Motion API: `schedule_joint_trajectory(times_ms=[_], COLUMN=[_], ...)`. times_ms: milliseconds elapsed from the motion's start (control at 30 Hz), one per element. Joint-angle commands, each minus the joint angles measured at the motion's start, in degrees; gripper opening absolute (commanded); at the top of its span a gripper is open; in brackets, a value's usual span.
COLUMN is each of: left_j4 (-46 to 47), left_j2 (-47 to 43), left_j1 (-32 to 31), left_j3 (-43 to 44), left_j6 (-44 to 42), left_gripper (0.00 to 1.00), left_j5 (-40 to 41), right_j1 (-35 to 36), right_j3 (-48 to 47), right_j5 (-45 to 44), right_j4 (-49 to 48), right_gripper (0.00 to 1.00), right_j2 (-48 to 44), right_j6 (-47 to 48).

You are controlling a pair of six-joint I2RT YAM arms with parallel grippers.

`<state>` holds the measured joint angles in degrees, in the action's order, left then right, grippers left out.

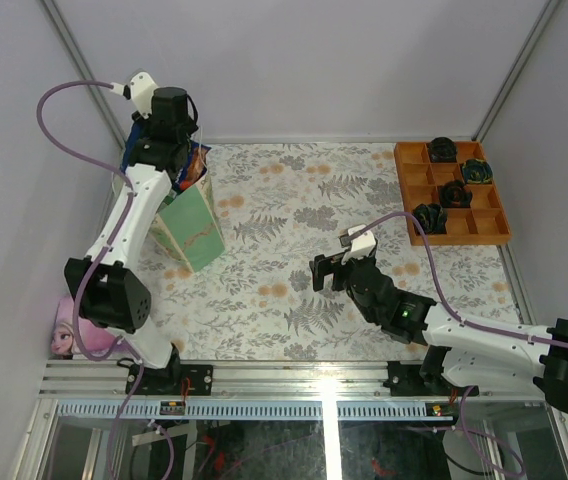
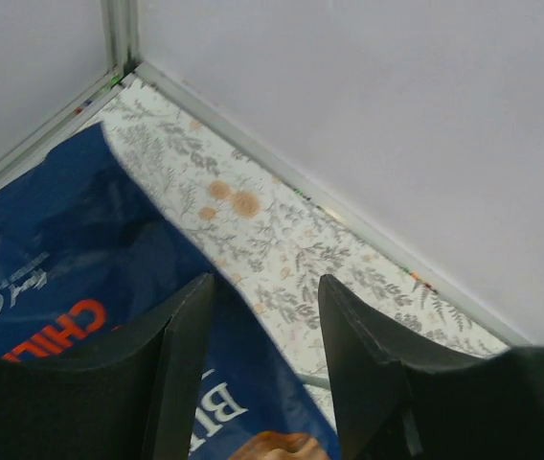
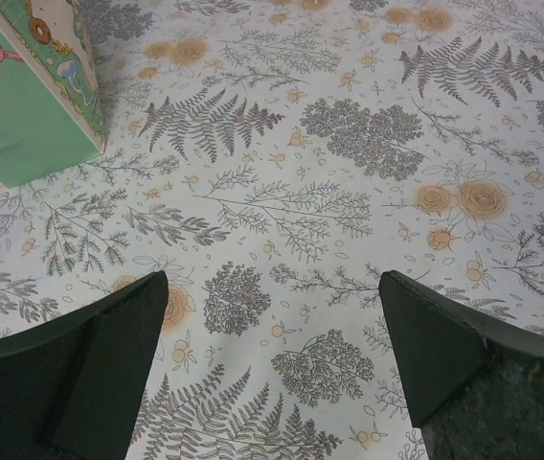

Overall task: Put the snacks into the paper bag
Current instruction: Adjust the snack in the paper bag.

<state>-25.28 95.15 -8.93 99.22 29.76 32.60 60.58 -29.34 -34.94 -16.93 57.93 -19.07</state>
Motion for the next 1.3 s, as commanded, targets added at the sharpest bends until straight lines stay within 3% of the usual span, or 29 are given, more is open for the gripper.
schedule_joint_trajectory(times_ms=[0, 367, 467, 800, 1100, 1267], left_j4=[-0.66, 0.4, -0.84, -1.04, -5.51, -7.88], left_j2=[-3.14, -12.99, -12.47, -13.67, -9.3, -7.01], left_j1=[1.29, 1.28, 1.37, 1.41, 1.83, 3.71], left_j3=[-3.28, -16.48, -17.82, -24.61, -23.53, -22.37], left_j6=[2.41, 3.96, 4.54, 5.14, 5.76, 5.72], left_gripper=[0.46, 0.46, 0.39, 0.31, 0.28, 0.24], left_j5=[-0.52, -0.18, -0.02, -0.12, -1.41, -6.2], right_j1=[-0.17, -0.19, -0.2, -0.19, -0.18, -0.14], right_j3=[-2.32, -2.07, -2.04, -1.69, -1.34, -1.18], right_j5=[-1.64, -1.24, -1.47, -2.1, -2.64, -2.81], right_j4=[-1.18, -1.05, -0.76, -0.48, -0.12, -0.06], right_gripper=[0.99, 0.99, 0.99, 0.99, 0.99, 0.99], right_j2=[-0.48, -1.07, -1.4, -2.76, -4.03, -4.56], right_j6=[-0.75, -1.58, -1.67, -1.87, -1.85, -1.91])
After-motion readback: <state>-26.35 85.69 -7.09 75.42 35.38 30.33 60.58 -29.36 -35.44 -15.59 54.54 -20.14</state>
